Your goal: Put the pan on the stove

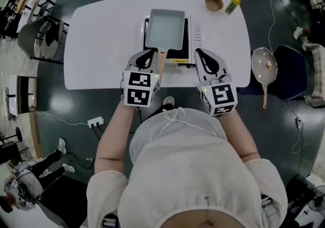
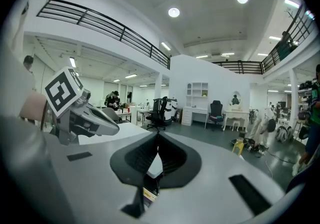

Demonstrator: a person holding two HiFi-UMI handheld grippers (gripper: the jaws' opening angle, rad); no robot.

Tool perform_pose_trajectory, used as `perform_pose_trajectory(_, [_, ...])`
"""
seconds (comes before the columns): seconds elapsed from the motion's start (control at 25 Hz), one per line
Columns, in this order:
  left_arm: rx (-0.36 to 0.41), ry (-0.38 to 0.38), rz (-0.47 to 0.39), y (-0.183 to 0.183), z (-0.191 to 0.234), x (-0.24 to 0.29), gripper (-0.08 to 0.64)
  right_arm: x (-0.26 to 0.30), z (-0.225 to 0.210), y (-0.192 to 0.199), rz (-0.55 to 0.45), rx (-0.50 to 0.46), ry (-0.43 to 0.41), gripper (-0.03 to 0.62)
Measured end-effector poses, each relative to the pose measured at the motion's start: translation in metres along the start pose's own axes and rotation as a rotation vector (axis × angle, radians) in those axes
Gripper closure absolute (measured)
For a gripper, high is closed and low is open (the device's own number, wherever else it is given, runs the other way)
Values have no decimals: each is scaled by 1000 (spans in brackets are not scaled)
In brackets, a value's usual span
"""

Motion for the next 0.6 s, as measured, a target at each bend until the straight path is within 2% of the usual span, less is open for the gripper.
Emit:
perform_pose_trajectory(0.12, [2, 102, -159, -25, -2, -11, 538, 5, -4, -8, -27, -8, 32, 586])
perform_pose_trajectory(0.24, [35, 155, -294, -42, 7, -26, 537, 9, -4, -15, -58, -18, 48, 586])
perform_pose_trajectory(0.36, [51, 203, -381, -54, 17, -37, 537, 13, -3, -23, -97, -41, 61, 586])
perform_pose_trajectory(0.48, [101, 228, -455, -63, 23, -48, 537, 15, -4, -28, -131, -50, 74, 586])
perform_pose_trajectory(0.6, [109, 253, -480, -67, 25, -52, 537, 18, -4, -31, -149, -55, 82, 588])
Point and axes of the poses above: the fingertips, and each gripper's own axes: x forward along the fingers, z to its left, y out of its underside, the point moved 2 cm from there along -x, backward along the fingers, and after that the axes turned 14 degrees about -x, right-handed, at the moved point
